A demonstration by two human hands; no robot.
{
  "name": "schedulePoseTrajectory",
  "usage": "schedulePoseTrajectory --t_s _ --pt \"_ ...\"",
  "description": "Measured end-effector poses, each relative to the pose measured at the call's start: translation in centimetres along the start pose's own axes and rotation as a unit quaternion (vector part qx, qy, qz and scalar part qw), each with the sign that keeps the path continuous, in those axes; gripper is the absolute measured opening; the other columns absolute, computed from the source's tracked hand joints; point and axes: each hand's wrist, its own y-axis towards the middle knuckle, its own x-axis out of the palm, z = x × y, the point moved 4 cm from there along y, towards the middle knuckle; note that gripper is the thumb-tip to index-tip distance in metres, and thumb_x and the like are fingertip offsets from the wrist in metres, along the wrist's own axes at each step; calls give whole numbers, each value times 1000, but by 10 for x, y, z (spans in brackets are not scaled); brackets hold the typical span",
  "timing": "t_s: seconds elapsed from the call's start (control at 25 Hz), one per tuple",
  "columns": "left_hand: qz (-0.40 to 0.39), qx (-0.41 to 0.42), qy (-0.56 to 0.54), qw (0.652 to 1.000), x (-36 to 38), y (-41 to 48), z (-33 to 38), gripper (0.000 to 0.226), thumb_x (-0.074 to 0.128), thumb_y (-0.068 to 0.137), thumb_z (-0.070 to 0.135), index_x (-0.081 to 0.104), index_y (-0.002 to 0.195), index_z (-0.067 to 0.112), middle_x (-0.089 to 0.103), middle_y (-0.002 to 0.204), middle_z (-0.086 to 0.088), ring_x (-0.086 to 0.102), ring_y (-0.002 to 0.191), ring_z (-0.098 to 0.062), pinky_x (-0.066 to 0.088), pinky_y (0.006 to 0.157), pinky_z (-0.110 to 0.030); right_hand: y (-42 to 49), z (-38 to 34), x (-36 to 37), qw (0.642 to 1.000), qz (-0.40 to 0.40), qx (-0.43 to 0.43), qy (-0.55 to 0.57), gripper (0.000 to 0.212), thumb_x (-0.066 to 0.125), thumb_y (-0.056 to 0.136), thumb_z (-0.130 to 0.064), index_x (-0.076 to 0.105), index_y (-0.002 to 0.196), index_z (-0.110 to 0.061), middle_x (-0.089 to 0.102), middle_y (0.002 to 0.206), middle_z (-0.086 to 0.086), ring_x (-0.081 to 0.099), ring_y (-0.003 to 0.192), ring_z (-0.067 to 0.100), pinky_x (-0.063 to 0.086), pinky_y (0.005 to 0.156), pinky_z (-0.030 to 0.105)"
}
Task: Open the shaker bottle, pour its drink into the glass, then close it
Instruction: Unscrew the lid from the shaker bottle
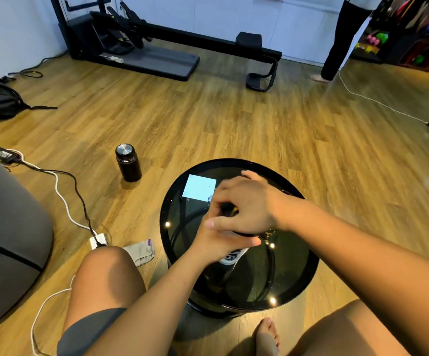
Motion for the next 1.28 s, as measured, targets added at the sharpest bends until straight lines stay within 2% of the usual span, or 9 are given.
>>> schedulePoseTrajectory --t_s 0.16,0.28,0.52,0.6,0.72,0.96,1.08,1.16,1.28 --pt "13 0 5 1000 -2 1 6 106 99 49 42 43 139 37 66 126 17 65 116 0 55 97 -24 1 24 -23 991 104 79 5 66 36 89 -75 56 130 -28 58 122 3 54 118 27 46 94 42" --pt "10 -3 8 1000 -3 1 7 109 97 45 47 41 138 38 67 126 14 66 116 -2 57 98 -30 0 37 -7 973 1 227 -34 48 34 97 -62 46 123 -24 53 126 17 53 100 35 43 80 41" --pt "1 19 16 1000 -1 1 8 92 96 53 37 50 133 27 69 120 11 68 111 2 56 94 -23 -10 -3 -12 985 30 -58 162 41 64 72 -32 62 113 -31 64 109 -14 59 104 6 48 93 29" --pt "14 12 6 1000 -2 2 6 98 99 51 37 48 135 32 70 122 10 69 113 -3 58 96 -33 -6 11 -20 987 118 -17 105 42 59 87 -49 60 122 -27 63 111 -9 56 106 7 46 91 32" --pt "16 5 7 1000 -2 2 5 104 100 47 43 44 135 40 69 124 14 68 114 -1 58 94 -29 -4 36 -15 974 52 204 -83 60 23 96 -69 56 124 -28 63 116 9 58 113 32 43 80 41" --pt "-9 10 13 1000 1 -1 9 93 94 52 42 57 135 20 69 122 12 68 111 1 56 92 -19 -2 -8 -6 990 41 -38 131 24 54 85 -36 71 99 -27 70 99 -10 62 99 10 43 99 32" --pt "0 -7 5 1000 -2 -2 11 110 97 49 43 43 143 32 68 127 12 67 117 -1 56 101 -30 -2 15 -21 988 134 54 58 48 45 93 -60 61 125 -28 62 115 -1 56 113 21 47 94 40" --pt "-5 -17 7 1000 -3 -2 9 112 97 47 46 39 142 37 67 128 12 66 119 -4 57 103 -37 -4 29 -12 983 68 167 -42 61 31 95 -70 52 137 -30 55 126 8 52 119 34 46 92 42" --pt "-17 -29 5 999 -3 -3 9 121 97 48 47 32 149 34 67 131 4 65 124 -14 55 106 -46 -8 26 2 993 43 108 -33 64 45 89 -71 52 137 -29 53 129 4 51 113 34 44 97 43"
